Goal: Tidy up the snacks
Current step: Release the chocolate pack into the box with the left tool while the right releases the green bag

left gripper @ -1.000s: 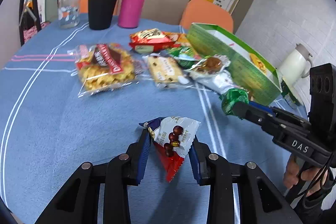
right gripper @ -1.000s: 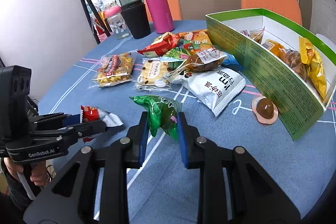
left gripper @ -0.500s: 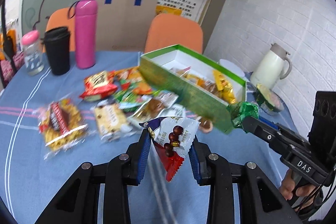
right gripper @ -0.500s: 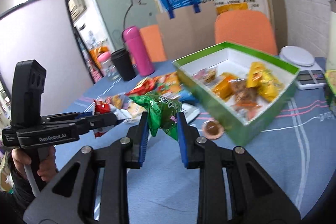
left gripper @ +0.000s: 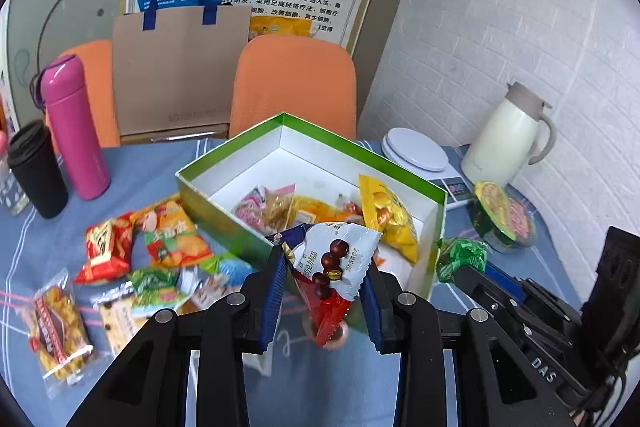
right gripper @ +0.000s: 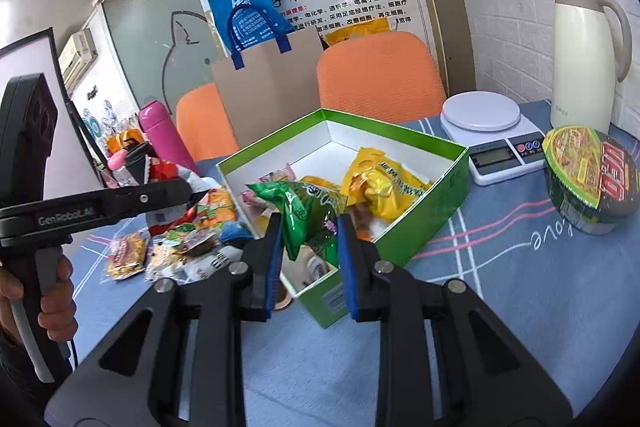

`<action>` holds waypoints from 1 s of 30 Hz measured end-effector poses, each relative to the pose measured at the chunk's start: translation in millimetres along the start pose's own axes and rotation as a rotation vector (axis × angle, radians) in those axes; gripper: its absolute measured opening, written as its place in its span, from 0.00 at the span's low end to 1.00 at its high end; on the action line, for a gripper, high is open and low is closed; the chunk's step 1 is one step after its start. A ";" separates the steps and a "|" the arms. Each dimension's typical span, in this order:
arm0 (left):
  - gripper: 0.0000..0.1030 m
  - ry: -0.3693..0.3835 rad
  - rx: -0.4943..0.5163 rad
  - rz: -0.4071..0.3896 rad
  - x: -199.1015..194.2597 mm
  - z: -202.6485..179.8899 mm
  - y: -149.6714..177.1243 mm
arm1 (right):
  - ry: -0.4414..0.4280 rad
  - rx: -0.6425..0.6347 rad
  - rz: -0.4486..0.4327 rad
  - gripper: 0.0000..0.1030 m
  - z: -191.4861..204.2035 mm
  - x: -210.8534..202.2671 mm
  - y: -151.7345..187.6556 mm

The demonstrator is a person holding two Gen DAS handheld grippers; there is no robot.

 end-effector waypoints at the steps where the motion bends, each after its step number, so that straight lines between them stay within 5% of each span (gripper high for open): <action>1: 0.34 -0.001 0.005 0.007 6.7 -2.8 -3.4 | 0.006 -0.004 -0.002 0.27 -1.7 2.9 -2.6; 6: 0.34 0.003 0.018 0.039 37.0 -13.8 -11.7 | 0.037 -0.047 -0.015 0.29 -7.4 20.1 -11.1; 9: 0.37 0.026 0.019 0.050 50.9 -15.8 -10.5 | 0.057 -0.110 -0.015 0.41 -8.9 30.3 -9.9; 11: 0.64 0.028 0.011 0.052 54.5 -13.8 -6.6 | 0.085 -0.134 -0.034 0.72 -12.6 27.7 -6.7; 12: 0.82 0.013 0.004 0.044 54.0 -11.7 -4.6 | 0.088 -0.144 -0.059 0.76 -14.0 23.4 -5.5; 13: 0.90 -0.012 -0.007 0.022 51.6 -8.7 -3.2 | 0.089 -0.150 -0.074 0.81 -15.8 20.7 -4.7; 23: 0.91 -0.056 0.001 0.004 36.0 -1.7 4.8 | 0.081 -0.028 -0.025 0.89 -31.2 12.1 3.0; 30: 0.91 -0.108 0.009 -0.059 -23.4 12.7 12.4 | 0.086 -0.021 -0.153 0.89 -12.0 -26.8 -8.5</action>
Point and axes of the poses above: each gripper's, at about its wrist camera, not at the fingertips, and x roughly the way its jaws point, z to its left, y to its underside, the point moved 7 cm from there along x, roughly the way its jaws point, and after that the axes turned 13 degrees about x, right-handed, at the moved point
